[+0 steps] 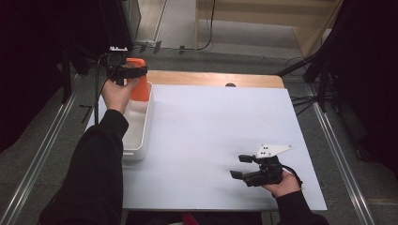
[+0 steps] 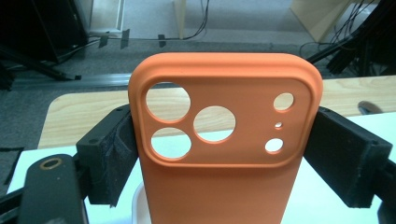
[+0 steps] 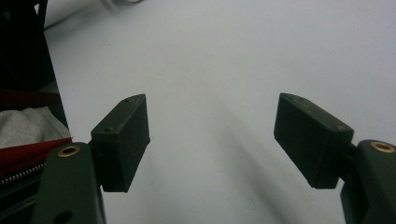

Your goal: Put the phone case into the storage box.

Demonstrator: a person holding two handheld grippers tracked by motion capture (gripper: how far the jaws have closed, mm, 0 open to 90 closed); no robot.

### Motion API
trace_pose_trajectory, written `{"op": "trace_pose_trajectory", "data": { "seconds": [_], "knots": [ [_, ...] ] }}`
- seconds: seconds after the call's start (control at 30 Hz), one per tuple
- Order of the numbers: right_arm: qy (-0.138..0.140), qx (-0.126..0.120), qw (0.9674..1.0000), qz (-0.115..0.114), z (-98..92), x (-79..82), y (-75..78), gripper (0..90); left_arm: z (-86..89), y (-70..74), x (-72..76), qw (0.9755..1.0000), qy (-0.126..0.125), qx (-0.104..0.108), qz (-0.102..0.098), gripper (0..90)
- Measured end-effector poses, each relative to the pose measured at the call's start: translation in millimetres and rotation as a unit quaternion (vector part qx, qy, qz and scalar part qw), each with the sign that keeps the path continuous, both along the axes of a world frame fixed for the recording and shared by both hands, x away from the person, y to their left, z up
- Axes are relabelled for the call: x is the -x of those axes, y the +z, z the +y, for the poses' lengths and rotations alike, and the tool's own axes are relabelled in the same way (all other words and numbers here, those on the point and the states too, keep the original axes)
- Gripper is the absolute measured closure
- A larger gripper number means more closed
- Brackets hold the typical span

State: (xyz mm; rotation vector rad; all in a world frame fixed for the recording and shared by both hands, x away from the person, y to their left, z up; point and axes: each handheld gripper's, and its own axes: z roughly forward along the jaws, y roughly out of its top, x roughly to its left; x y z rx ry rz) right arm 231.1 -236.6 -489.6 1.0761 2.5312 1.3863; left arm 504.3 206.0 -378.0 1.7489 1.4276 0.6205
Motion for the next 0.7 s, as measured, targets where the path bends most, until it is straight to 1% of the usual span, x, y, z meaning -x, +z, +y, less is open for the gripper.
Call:
{"op": "trace_pose_trajectory", "data": {
  "seconds": [0.03,0.1,0.2,0.27,0.4,0.47,0.57,0.7],
  "knots": [
    [-0.001,-0.001,1.0000,-0.002,-0.1,-0.1,-0.1,25.3,-0.1,-1.4,-0.2,1.0000,0.001,0.003,-0.001,15.9],
    [-0.002,-0.001,1.0000,-0.002,-0.6,-0.1,-0.1,25.3,-0.2,-4.4,-0.6,1.0000,0.003,-0.001,-0.002,15.9],
    [-0.004,0.000,1.0000,-0.001,-0.9,-0.1,-0.4,25.3,0.8,-8.0,-1.7,1.0000,0.003,0.002,-0.001,15.9],
    [-0.004,0.000,1.0000,-0.001,-0.7,0.0,-0.4,25.3,0.2,-10.8,-2.2,1.0000,0.004,-0.002,-0.003,15.9],
    [-0.002,0.000,1.0000,-0.002,-0.3,-0.1,-0.5,25.3,-1.6,-15.8,-2.9,0.9999,0.002,-0.012,0.000,15.9],
    [-0.002,0.001,1.0000,-0.001,-0.2,-0.4,-0.6,25.3,-2.8,-18.5,-2.7,0.9999,0.004,-0.014,0.001,15.8],
    [-0.003,0.000,1.0000,-0.002,-0.1,-0.7,-0.6,25.3,-4.2,-22.5,-2.8,0.9996,0.002,-0.027,0.005,15.8],
    [-0.001,0.000,1.0000,0.001,0.5,-1.0,-0.9,25.3,-4.8,-26.6,-2.8,0.9997,0.002,-0.021,0.008,15.8]
  ]
}}
